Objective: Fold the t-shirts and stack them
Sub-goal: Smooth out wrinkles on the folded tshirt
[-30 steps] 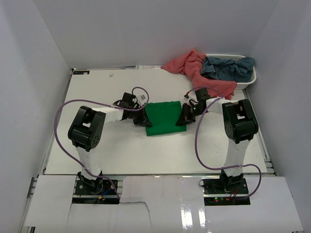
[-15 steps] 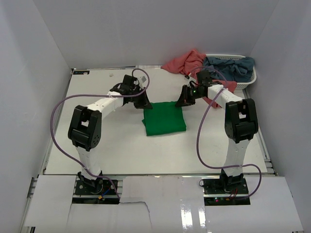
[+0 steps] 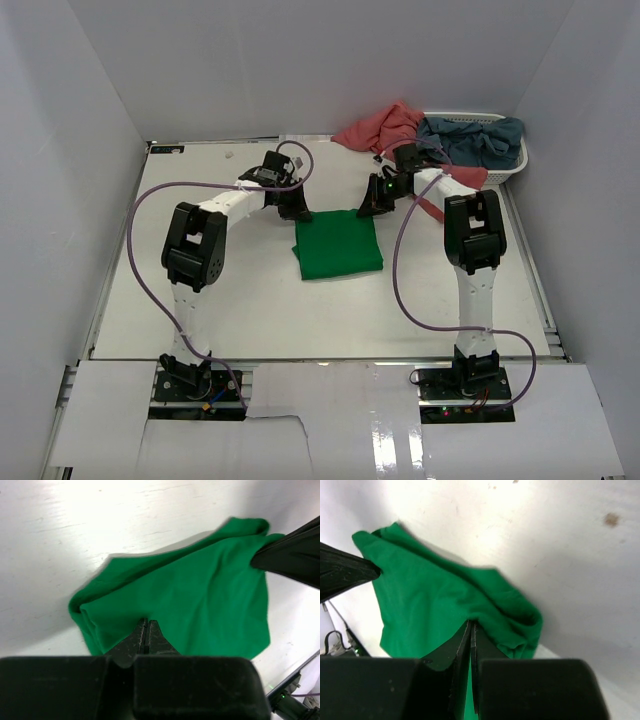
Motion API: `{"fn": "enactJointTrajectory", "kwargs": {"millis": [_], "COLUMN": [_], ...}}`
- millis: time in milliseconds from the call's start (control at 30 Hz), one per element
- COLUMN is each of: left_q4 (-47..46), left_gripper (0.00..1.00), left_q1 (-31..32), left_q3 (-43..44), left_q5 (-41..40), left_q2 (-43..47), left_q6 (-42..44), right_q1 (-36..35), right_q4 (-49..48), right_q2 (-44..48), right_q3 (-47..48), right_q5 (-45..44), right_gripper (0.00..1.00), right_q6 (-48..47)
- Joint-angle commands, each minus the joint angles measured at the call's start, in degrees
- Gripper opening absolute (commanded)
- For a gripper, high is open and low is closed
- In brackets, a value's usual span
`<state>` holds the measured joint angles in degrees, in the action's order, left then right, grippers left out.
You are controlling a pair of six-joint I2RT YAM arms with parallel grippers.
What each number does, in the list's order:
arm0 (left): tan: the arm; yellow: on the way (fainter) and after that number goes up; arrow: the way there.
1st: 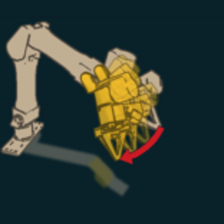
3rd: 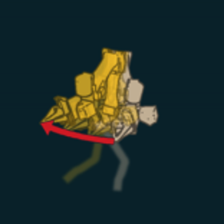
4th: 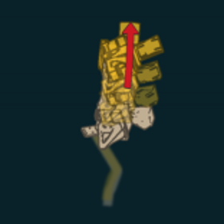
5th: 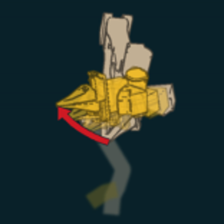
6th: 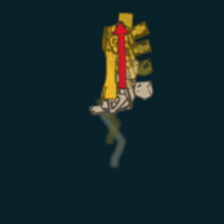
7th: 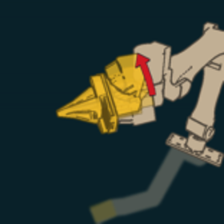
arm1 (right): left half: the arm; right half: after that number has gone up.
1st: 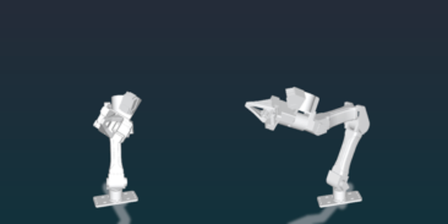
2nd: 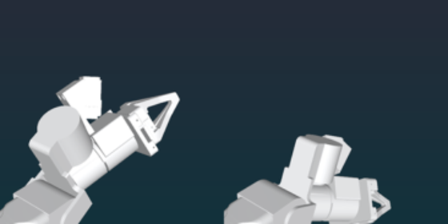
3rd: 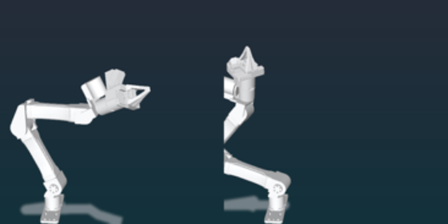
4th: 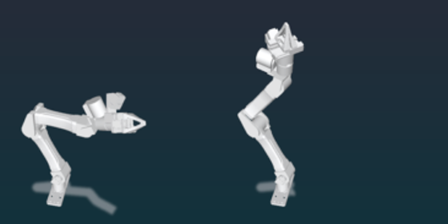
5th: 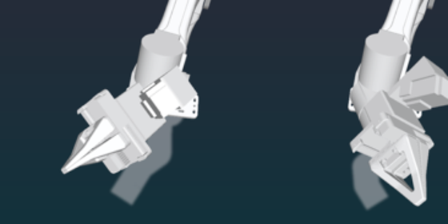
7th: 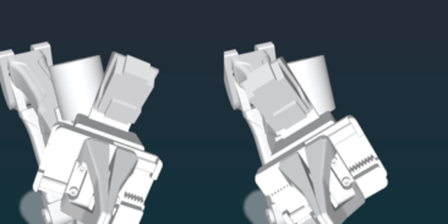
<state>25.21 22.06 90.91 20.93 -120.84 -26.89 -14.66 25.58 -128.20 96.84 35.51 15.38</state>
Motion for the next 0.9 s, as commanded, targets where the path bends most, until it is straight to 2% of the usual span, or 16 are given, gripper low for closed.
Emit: {"fn": "enactJointTrajectory", "kwargs": {"millis": [0,267,600,800,867], "left_q4": [0.6,3.3,4.1,4.8,5.4], "left_gripper": [0.0,0.0,0.0,0.0,0.0], "left_q1": [-0.2,-0.2,-0.3,-0.4,-0.6], "left_q3": [2.2,1.5,0.9,1.5,2.7], "left_q5": [-2.7,-12.2,-13.8,-14.2,-14.9], "left_q2": [0.9,-1.2,-2.6,-3.8,-3.7], "left_q6": [1.4,2.0,2.5,2.7,2.8], "right_q1": [0.1,0.2,0.5,0.9,0.9], "right_q4": [-0.3,0.1,3.4,4.7,4.5], "right_q2": [-0.5,-0.5,-0.3,-0.2,-0.3], "right_q3": [4.7,3.7,2.4,5.2,7.2], "right_q5": [-2.9,-10.4,-17.2,-21.7,-21.8], "right_gripper": [0.08,0.09,0.08,0.09,0.13], "right_q6": [-0.9,-1.7,-3.5,-4.8,-5.2]}}
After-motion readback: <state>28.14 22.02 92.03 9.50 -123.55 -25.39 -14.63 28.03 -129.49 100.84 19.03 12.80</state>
